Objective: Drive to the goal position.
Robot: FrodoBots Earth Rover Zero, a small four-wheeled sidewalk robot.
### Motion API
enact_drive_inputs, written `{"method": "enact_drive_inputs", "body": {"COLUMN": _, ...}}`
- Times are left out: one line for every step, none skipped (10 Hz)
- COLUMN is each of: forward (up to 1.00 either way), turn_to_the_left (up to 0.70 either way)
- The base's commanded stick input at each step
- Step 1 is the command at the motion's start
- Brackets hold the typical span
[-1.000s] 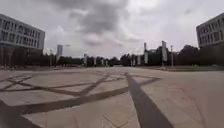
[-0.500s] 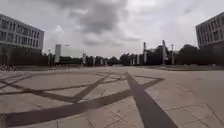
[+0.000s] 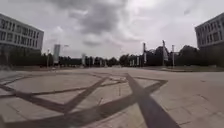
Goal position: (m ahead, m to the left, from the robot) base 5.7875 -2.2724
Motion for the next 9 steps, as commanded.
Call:
{"method": "enact_drive_inputs", "body": {"forward": 0.7, "turn_to_the_left": 0.0}}
{"method": "enact_drive_inputs", "body": {"forward": 0.7, "turn_to_the_left": 0.0}}
{"method": "enact_drive_inputs", "body": {"forward": 0.7, "turn_to_the_left": 0.0}}
{"method": "enact_drive_inputs", "body": {"forward": 0.7, "turn_to_the_left": 0.0}}
{"method": "enact_drive_inputs", "body": {"forward": 0.7, "turn_to_the_left": 0.0}}
{"method": "enact_drive_inputs", "body": {"forward": 0.7, "turn_to_the_left": 0.0}}
{"method": "enact_drive_inputs", "body": {"forward": 0.7, "turn_to_the_left": 0.0}}
{"method": "enact_drive_inputs", "body": {"forward": 0.7, "turn_to_the_left": 0.0}}
{"method": "enact_drive_inputs", "body": {"forward": 0.7, "turn_to_the_left": 0.0}}
